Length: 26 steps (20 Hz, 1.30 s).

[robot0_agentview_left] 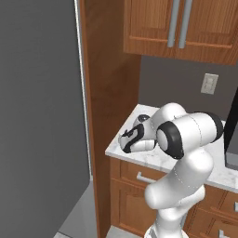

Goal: Retrieve the butter from the fridge and place it on a plate on the dining table. Then retrieve the butter knife by the fridge and place it near the plate.

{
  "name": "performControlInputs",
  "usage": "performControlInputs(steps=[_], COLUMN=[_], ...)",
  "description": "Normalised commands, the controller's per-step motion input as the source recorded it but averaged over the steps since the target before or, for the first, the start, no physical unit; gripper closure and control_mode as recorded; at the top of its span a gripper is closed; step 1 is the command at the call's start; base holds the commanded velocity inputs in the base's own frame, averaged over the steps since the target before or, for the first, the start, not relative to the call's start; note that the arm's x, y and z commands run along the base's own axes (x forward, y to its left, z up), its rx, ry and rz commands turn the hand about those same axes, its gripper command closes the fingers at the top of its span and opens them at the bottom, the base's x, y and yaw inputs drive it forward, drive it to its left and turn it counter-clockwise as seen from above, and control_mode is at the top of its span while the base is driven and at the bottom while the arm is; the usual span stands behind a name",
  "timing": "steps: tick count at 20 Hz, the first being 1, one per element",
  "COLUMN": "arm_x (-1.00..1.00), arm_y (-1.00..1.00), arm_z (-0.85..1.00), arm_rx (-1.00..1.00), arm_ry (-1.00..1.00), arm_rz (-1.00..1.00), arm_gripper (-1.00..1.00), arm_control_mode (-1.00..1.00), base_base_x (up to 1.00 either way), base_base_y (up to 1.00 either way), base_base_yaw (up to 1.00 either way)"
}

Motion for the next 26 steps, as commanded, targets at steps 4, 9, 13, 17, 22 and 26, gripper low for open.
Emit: performControlInputs(steps=[4,9,13,17,22,26], arm_x=[0.1,0.02,0.0,0.0,0.0,0.0], arm_y=[0.11,0.02,0.0,0.0,-0.06,-0.48], arm_z=[0.0,0.0,0.0,0.0,-0.03,0.0], arm_rx=[0.0,0.0,0.0,0.0,-0.08,-0.03], arm_ry=[0.0,0.0,0.0,0.02,0.16,0.15], arm_rz=[0.0,0.0,0.0,0.0,0.0,0.0], arm_gripper=[-1.0,-1.0,-1.0,-1.0,-1.0,-1.0], arm_control_mode=[-1.0,-1.0,-1.0,-1.0,-1.0,-1.0], base_base_x=[0.0,0.0,0.0,0.0,0.0,0.0], base_base_y=[0.0,0.0,0.0,0.0,0.0,0.0], base_base_yaw=[0.0,0.0,0.0,0.0,0.0,0.0])
